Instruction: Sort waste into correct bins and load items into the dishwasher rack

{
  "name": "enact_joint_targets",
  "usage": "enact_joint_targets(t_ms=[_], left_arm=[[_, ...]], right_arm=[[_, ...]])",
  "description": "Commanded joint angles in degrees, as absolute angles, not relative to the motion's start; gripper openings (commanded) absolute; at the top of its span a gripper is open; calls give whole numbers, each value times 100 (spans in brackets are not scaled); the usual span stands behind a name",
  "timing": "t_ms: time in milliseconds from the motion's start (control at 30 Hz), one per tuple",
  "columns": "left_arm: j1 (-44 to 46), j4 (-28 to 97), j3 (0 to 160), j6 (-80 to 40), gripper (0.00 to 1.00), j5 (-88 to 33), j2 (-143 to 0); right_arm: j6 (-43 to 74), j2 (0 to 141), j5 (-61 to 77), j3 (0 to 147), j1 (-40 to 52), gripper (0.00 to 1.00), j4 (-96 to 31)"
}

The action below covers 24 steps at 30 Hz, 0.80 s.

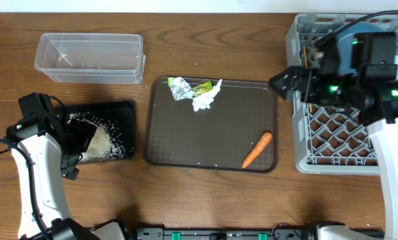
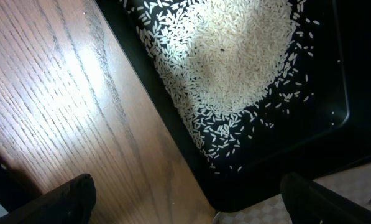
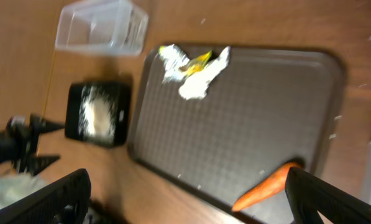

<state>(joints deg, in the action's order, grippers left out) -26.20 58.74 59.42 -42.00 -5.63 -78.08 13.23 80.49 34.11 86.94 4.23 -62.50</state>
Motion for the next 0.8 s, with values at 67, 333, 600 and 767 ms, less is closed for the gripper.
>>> enact_joint_targets(t_ms=[67, 333, 600, 767], left_arm=[[-2646, 5909, 6034, -4187, 98, -513, -7747], [-2646, 5909, 6034, -4187, 98, -515, -7747], [-2646, 5909, 6034, -4187, 98, -513, -7747], [-2646, 5909, 6034, -4187, 98, -513, -7747]], right_arm=[[1323, 7955, 2912, 8665, 777, 99, -6281], [1323, 7955, 1549, 8665, 790, 99, -6390], [1323, 7955, 1522, 8665, 790, 99, -6390], [1323, 7955, 1522, 8665, 790, 99, -6390]])
